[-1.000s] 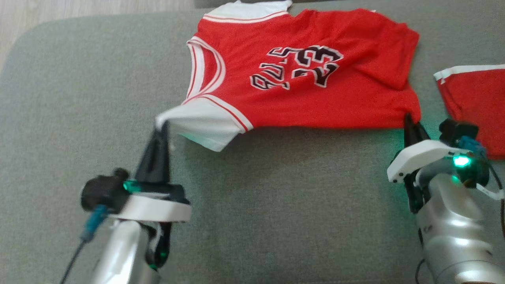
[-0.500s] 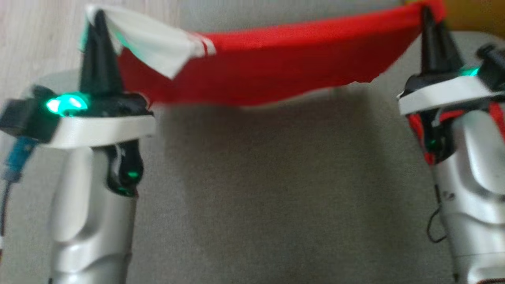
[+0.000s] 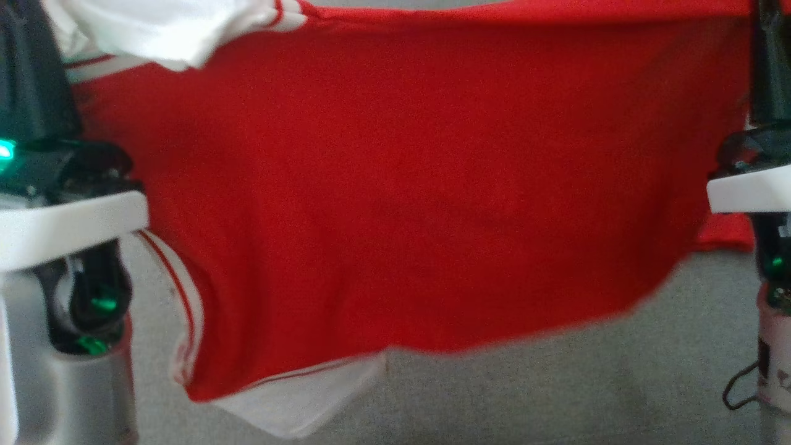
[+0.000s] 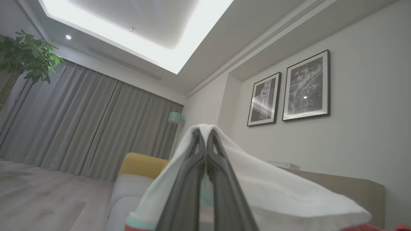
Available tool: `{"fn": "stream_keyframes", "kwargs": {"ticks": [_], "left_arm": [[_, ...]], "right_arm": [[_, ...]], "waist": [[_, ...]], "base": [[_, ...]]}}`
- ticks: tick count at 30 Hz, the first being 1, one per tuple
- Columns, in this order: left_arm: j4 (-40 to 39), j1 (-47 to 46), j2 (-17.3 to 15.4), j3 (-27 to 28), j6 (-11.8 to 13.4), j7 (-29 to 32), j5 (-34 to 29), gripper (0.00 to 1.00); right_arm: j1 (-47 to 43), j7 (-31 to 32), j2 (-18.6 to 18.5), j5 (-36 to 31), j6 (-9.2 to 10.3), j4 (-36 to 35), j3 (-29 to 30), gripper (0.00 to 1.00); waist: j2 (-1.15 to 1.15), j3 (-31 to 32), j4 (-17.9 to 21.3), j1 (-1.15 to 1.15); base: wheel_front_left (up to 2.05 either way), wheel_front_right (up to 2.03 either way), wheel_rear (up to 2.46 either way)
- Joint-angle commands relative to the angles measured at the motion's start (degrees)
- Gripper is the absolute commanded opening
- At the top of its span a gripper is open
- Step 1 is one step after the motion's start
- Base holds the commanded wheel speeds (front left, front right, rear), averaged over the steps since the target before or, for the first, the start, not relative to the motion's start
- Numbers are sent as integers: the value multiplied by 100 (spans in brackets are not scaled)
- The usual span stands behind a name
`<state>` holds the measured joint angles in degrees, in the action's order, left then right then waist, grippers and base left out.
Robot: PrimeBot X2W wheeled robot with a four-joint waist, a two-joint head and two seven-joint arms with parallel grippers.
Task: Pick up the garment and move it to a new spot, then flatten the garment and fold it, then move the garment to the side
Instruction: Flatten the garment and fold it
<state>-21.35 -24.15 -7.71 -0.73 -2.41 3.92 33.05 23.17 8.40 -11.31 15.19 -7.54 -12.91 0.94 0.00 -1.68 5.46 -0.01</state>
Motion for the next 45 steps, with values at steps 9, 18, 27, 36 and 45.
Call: {"fn": "stream_keyframes", "kwargs": {"ticks": [9,18,27,36,45], "left_arm": [[1378,-1885,-621,172,-158,356,51,0],[4343,-4815,-897,-53,-318,-509,-463,0],[5876,-5379,-913,-666,-474,-1497,-798,0],[5843,-3443,-1192,-1639,-505,-1874,-808,0],[5033,-1077,-1787,-2496,-507,-1890,-586,0]], "right_arm": [[1596,264,-272,-90,5,680,-273,0],[4980,-893,-138,-838,5,4513,-754,0],[5384,-1890,61,-1113,5,6459,-1028,0],[4260,-2064,52,-765,5,7543,-1747,0],[2999,-1303,-248,141,5,7685,-3302,0]], "waist": [[0,-1350,-159,1],[0,-2096,-221,1],[0,-2093,-396,1],[0,-1725,-539,1],[0,-1024,-587,1]], "base": [[0,0,0],[0,0,0],[0,0,0],[0,0,0],[0,0,0]]}}
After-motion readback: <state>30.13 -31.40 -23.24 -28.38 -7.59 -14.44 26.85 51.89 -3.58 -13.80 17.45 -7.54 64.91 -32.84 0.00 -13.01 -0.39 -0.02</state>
